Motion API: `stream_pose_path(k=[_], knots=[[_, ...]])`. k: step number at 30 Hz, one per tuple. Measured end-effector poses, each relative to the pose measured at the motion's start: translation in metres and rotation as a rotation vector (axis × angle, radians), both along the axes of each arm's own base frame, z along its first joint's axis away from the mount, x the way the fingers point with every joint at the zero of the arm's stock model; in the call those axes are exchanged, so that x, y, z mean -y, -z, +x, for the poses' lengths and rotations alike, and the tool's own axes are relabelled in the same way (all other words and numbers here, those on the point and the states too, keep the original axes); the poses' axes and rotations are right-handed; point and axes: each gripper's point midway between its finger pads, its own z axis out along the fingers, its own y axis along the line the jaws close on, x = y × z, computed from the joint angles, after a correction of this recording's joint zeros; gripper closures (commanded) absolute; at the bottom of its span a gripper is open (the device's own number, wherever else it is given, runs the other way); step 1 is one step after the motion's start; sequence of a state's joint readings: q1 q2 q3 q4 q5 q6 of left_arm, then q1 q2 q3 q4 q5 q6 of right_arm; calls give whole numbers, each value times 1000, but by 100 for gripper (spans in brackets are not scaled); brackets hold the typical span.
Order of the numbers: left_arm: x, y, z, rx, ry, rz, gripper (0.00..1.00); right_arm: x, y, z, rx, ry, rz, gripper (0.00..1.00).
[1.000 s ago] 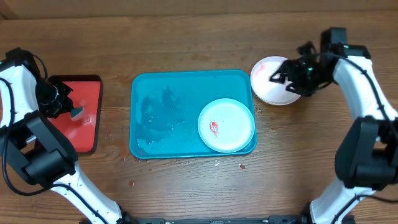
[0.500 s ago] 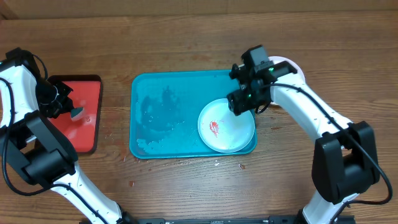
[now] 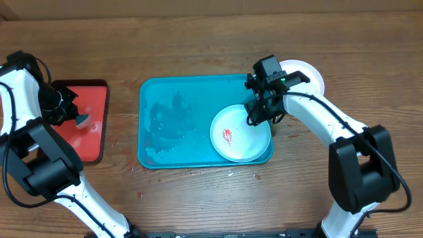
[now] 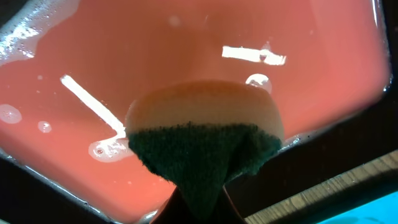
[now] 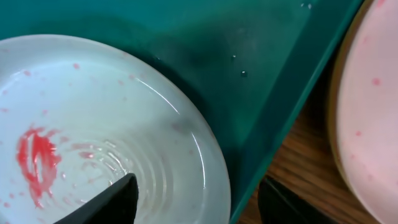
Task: Clean dirty plates on tray and stack at the side
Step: 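Grasp the light blue plate rim with the right gripper and drag it to tray center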
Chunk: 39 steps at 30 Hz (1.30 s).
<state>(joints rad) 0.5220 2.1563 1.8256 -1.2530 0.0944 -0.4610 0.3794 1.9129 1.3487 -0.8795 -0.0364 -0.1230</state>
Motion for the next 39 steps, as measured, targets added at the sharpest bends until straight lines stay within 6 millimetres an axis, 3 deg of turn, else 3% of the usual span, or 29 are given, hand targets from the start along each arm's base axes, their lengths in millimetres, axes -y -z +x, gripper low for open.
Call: stream_pose_path(k=[6,10,11,12,15,19,24,28,32,39], knots=[[9,0,4,2,42,1,96,1,25,-6,-67,27,-14,53],[10,0,5,2,45,1,96,1,26,-6,-72,42,-14,76],[10,0,5,2,45,1,96,1,26,-7,-76,46,-14,78],[9,0,5,2,44,1,96,2,26,-8,-81,54,-15,78],[9,0,5,2,44,1,96,4,29,-13,-109,83,-23,66],[9,0,5,3,44,1,96,7,33,-27,-175,135,-37,66],[9,0,5,3,44,1,95,8,34,-30,-192,197,-37,82],[13,0,7,8,54,-7,96,6,33,-26,-183,245,-24,86],[29,-2,17,52,114,-62,96,-8,32,-19,-176,269,59,96],[85,-10,40,158,281,-211,96,-36,25,-1,-157,368,218,96]])
